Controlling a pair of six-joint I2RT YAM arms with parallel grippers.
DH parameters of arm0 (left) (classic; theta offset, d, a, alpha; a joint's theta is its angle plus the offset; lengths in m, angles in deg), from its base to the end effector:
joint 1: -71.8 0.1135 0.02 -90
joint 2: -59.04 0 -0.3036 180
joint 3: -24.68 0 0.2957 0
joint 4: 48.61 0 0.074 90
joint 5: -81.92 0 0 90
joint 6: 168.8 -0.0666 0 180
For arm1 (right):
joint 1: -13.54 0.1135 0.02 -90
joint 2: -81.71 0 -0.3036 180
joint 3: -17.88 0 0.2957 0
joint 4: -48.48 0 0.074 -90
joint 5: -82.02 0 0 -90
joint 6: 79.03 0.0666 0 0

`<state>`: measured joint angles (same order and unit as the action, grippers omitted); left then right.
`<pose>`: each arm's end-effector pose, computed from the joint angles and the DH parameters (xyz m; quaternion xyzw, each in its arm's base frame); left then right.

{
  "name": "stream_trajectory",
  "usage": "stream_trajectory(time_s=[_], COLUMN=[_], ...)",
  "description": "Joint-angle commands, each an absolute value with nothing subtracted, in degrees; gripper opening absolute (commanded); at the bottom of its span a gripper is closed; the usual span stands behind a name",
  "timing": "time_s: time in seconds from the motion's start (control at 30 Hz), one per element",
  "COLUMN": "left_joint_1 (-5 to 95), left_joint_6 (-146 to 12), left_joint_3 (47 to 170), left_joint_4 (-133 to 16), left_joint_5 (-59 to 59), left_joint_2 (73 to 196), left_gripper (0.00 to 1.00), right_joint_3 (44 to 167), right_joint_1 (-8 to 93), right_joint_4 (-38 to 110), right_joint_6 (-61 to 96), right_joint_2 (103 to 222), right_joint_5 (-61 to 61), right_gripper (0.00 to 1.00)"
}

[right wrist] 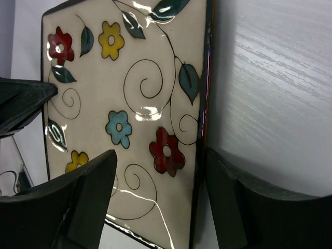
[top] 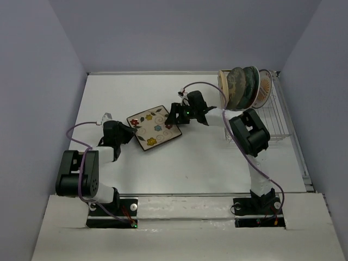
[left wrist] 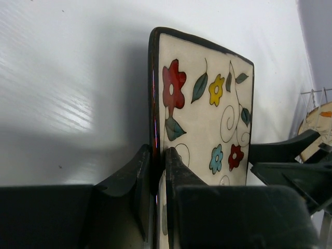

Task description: Load the plates into the dish rack

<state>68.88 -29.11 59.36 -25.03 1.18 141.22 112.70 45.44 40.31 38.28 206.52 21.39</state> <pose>0.3053 -0.0263 0.1396 -0.2912 0.7844 -0.3015 0.4572 0.4524 0.3201 0.1334 -0.1456 0.8649 0.4071 0.2550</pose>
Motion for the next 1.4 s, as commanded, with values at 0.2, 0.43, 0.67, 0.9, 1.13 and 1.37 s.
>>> stream_trajectory(time_s=[0.2,0.43,0.67,0.9,1.13,1.37], left_joint_1=[69.33,69.33,69.25,68.63,68.28,68.02], left_joint_6=[-35.12,-36.35,-36.61,-36.52,-35.91,-34.06], left_joint_3=[64.07,63.45,63.63,63.45,62.93,61.08], left_joint_4=[-31.75,-32.8,-32.81,-32.37,-31.49,-29.29], left_joint_5=[-7.47,-9.66,-9.49,-8.7,-8.34,-6.06], left_joint_2=[142.54,142.45,142.45,141.93,141.49,139.47], left_gripper=[0.26,0.34,0.27,0.19,0.16,0.14], right_joint_3=[100.09,96.03,103.58,113.86,119.5,117.66], right_joint_1=[48.42,50.45,53.43,55.98,57.83,57.83], right_joint_4=[60.74,83.5,87.05,80.75,64.12,56.46], right_joint_6=[51.91,65.63,72.14,73.56,63.8,58.09], right_joint_2=[208.98,211.17,218.46,222.77,221.63,216.72], right_joint_5=[38.67,44.05,45.11,42.84,37.29,31.41], right_gripper=[0.56,0.48,0.36,0.38,0.26,0.07])
